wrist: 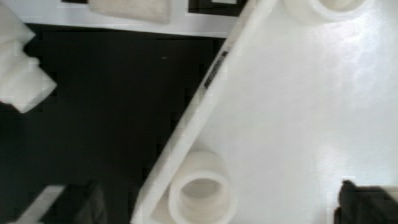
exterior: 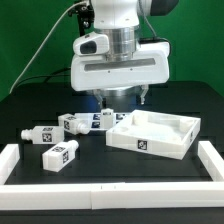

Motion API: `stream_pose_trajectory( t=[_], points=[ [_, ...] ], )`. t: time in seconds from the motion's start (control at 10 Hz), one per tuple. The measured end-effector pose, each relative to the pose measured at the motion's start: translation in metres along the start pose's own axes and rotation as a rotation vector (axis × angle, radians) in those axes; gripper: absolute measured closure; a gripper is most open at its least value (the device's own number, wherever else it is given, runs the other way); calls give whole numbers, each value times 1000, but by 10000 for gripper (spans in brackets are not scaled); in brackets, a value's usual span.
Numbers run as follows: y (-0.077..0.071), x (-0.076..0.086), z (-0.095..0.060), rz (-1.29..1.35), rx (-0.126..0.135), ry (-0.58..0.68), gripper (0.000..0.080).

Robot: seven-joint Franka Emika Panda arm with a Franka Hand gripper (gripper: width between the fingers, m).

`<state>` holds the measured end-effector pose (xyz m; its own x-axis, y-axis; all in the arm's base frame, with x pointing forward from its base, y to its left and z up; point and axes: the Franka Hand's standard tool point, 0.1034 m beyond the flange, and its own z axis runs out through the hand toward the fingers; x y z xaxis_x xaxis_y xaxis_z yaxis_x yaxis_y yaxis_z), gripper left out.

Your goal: Assemble one leg

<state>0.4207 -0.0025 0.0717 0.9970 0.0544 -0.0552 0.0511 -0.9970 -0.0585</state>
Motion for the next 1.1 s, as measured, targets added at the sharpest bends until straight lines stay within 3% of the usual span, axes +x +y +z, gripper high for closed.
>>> stream_pose_trajectory(
  t=[0.3, 0.5, 0.6, 0.7, 1.1],
  points=[
    [0, 0, 1, 30, -1, 6, 151],
    [-7, -8, 16, 301, -5, 38, 151],
    [-12, -8, 24, 377, 11, 37, 151],
    [2, -4, 25, 454, 53, 43, 151],
    [0, -4, 26, 445, 53, 42, 151]
  ],
)
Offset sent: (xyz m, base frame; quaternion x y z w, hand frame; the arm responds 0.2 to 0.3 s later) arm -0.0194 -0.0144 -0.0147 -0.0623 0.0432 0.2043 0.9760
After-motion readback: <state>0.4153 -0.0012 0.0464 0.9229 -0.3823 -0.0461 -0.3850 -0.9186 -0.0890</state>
